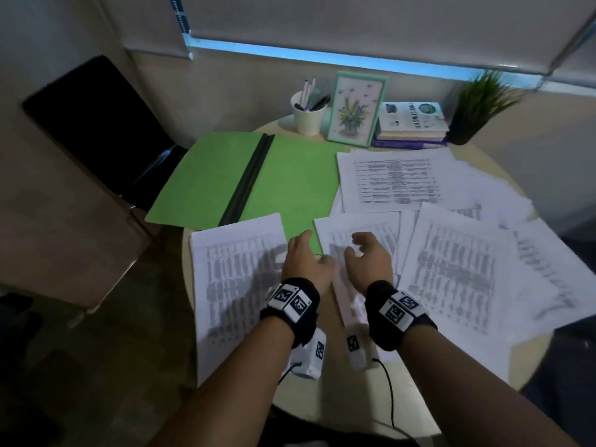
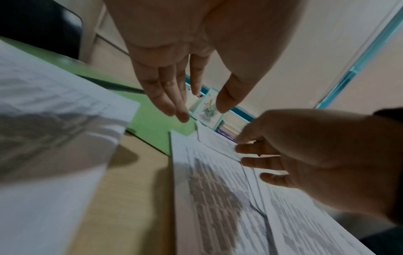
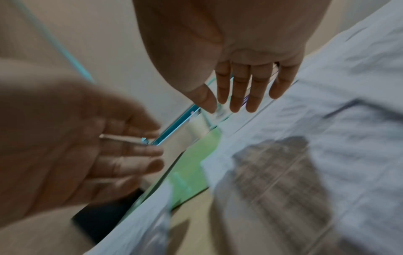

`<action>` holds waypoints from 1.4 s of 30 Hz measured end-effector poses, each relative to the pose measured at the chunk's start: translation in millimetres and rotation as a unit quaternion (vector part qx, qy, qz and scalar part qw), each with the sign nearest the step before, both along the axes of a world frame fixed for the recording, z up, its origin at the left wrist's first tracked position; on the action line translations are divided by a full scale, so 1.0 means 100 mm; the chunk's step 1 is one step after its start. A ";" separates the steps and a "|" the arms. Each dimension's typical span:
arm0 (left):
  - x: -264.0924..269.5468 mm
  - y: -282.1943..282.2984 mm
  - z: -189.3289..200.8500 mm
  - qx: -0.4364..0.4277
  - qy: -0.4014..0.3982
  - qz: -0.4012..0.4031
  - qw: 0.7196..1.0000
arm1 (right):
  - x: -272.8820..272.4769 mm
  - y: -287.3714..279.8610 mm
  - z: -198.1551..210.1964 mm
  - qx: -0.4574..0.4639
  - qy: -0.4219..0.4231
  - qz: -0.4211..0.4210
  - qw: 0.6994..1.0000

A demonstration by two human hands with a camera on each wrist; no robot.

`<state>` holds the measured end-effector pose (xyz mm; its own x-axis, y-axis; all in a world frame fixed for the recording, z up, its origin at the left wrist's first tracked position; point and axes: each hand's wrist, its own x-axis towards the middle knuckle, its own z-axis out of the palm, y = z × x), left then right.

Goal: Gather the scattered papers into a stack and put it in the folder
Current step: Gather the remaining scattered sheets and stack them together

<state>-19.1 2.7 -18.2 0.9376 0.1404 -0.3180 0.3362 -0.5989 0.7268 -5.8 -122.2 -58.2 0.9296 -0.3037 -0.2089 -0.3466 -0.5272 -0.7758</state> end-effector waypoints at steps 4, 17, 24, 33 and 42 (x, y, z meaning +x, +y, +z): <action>0.00 -0.47 -0.06 -0.039 0.044 -0.040 0.997 | -0.07 -1.02 -0.05 -0.061 0.042 -0.113 0.991; 0.00 -1.62 -0.41 -0.134 0.194 0.003 0.972 | -0.51 -2.14 -0.20 -0.055 0.139 -0.126 0.981; 0.04 -1.33 -0.65 -0.061 0.187 -0.007 0.981 | -0.61 -2.21 -0.23 -0.011 0.147 -0.062 0.987; 0.15 -0.85 -0.92 0.079 0.089 0.051 0.992 | -0.59 -1.99 -0.18 0.006 0.260 0.206 0.943; 0.05 -0.76 -1.07 0.162 0.080 -0.026 0.983 | -0.27 -1.96 -0.35 0.113 0.142 -0.144 0.973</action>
